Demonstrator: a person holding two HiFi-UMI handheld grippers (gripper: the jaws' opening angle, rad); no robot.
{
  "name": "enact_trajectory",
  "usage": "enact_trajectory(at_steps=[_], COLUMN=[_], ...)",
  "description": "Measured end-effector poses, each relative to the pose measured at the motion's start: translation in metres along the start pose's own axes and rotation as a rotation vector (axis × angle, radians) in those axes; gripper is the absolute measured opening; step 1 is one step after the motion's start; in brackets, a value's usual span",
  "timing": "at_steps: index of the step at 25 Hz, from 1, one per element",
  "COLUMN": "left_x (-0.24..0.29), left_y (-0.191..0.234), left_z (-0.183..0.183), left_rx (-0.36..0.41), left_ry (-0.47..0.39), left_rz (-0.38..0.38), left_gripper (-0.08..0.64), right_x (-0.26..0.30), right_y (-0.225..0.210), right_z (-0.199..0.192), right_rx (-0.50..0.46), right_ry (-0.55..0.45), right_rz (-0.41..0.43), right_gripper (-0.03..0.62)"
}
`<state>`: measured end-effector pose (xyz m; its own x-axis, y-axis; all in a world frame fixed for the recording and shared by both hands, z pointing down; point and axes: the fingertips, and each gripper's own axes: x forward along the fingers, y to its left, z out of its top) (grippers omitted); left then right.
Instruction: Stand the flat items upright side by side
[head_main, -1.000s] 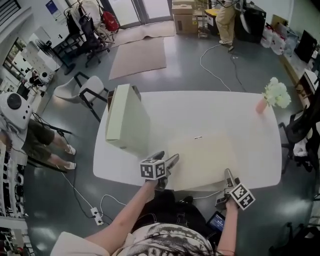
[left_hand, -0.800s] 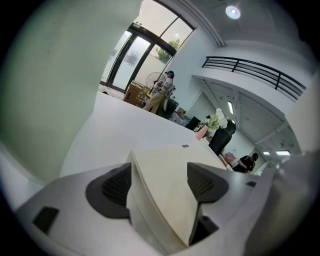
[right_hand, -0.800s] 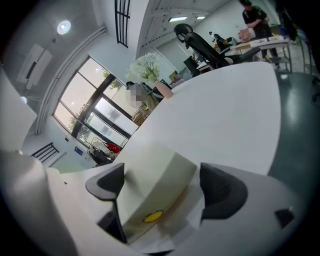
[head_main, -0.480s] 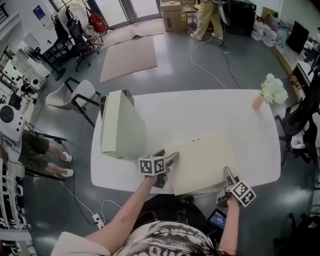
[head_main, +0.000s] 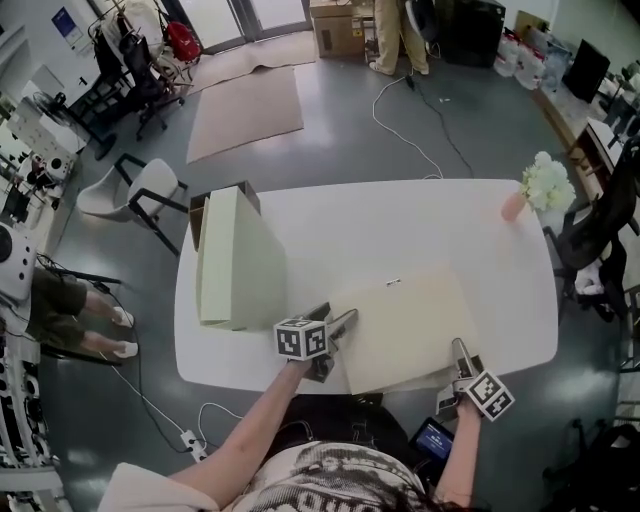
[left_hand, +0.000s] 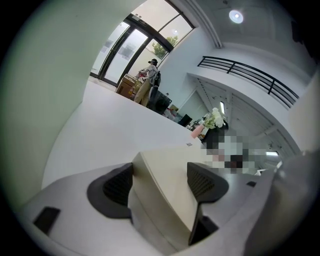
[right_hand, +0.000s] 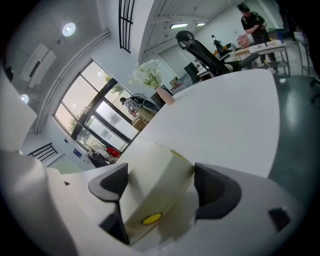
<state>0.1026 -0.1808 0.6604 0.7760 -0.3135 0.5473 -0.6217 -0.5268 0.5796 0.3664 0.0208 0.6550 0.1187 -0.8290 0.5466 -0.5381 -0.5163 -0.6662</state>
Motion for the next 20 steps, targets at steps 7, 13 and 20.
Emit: enact_trajectory(at_steps=[7,13,20], left_x=[0.012,0.021,0.034], left_y=[-0.009,-0.020,-0.025], left_z=[0.008,0.013,0.027], left_rx=[-0.053,-0.129,-0.155], left_ry=[-0.036,-0.071,-0.122], left_rz=[-0.069,-0.167,-0.218], left_gripper=[0.334,0.333,0.324], right_x=[-0.015,-0.040,-0.069], right_y=[0.030,0.075,0.128], right_z=[0.039,0.079,0.108], right_rx=[-0.143,-0.323,-0.390], right_ry=[-0.093,-0.188,-0.322], right_rz=[0.004,0.061,0.176], right_gripper=[0.405,0.385,0.330])
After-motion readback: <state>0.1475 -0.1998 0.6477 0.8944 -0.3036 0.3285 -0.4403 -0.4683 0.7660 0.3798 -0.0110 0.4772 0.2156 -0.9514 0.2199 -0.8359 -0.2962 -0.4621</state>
